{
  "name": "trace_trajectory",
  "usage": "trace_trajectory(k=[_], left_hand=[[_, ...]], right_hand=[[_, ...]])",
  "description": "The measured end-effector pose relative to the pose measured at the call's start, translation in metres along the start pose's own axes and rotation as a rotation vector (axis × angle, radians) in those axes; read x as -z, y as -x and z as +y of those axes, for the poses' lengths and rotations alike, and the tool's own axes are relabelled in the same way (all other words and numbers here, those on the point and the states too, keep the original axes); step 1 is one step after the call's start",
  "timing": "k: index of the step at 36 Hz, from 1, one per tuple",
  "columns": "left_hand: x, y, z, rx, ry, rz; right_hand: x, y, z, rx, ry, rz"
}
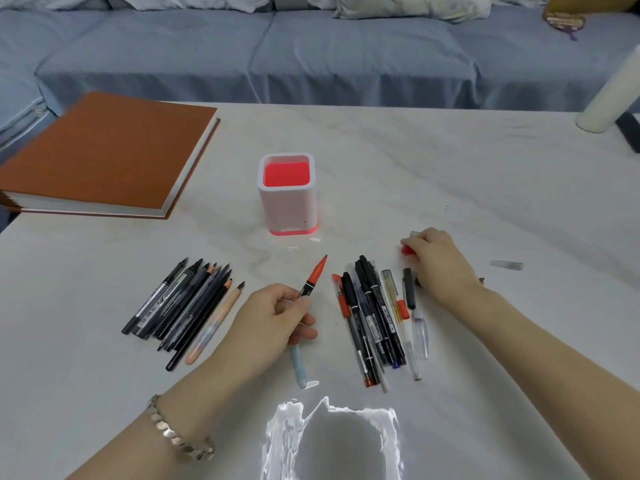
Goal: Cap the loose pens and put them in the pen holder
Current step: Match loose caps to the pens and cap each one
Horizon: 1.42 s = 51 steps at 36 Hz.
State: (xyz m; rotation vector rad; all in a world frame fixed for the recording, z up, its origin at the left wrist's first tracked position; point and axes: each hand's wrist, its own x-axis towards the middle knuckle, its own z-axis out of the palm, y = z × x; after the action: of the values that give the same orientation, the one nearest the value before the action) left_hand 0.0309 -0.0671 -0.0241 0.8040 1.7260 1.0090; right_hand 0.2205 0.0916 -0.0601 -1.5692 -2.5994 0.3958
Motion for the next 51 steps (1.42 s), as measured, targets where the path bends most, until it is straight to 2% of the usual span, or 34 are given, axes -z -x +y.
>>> trace_trajectory(k=[4,9,15,32,39,42,47,51], left_hand=[[-0.006,0.0,-0.001,-0.048,0.003,-0.021],[-0.016,0.008,0.001,-0.089,0.054,-0.119],[-0.021,0.022,0.007,-0.099,0.039,-0.186],[-0.022,0.034,0.009,-0.175,-0.088,-0.198],[-0.023,0.037,0.006,-0.242,-0.162,-0.229],[-0.029,0.04,0.005,-0.191,-0.069,-0.28],[-0.032,0.04,0.007,-0.002,0.168,-0.406],[-0.03,0.032,0.01,0.014,0.099,-0.463]], right_hand=[[0.02,0.03,-0.023,-0.046,-0.527,0.165],[0.041,0.071,-0.049,-0.207,-1.351,0.19],[0.054,0.09,-0.058,-0.311,-1.672,0.183],[0.037,0.104,-0.071,-0.302,-1.548,0.038],[0.03,0.111,-0.073,-0.261,-1.501,0.089],[0.027,0.114,-0.073,-0.191,-1.499,0.098],[0.026,0.117,-0.067,-0.051,-1.429,0.085],[0.024,0.111,-0.063,-0.032,-1.373,0.06]])
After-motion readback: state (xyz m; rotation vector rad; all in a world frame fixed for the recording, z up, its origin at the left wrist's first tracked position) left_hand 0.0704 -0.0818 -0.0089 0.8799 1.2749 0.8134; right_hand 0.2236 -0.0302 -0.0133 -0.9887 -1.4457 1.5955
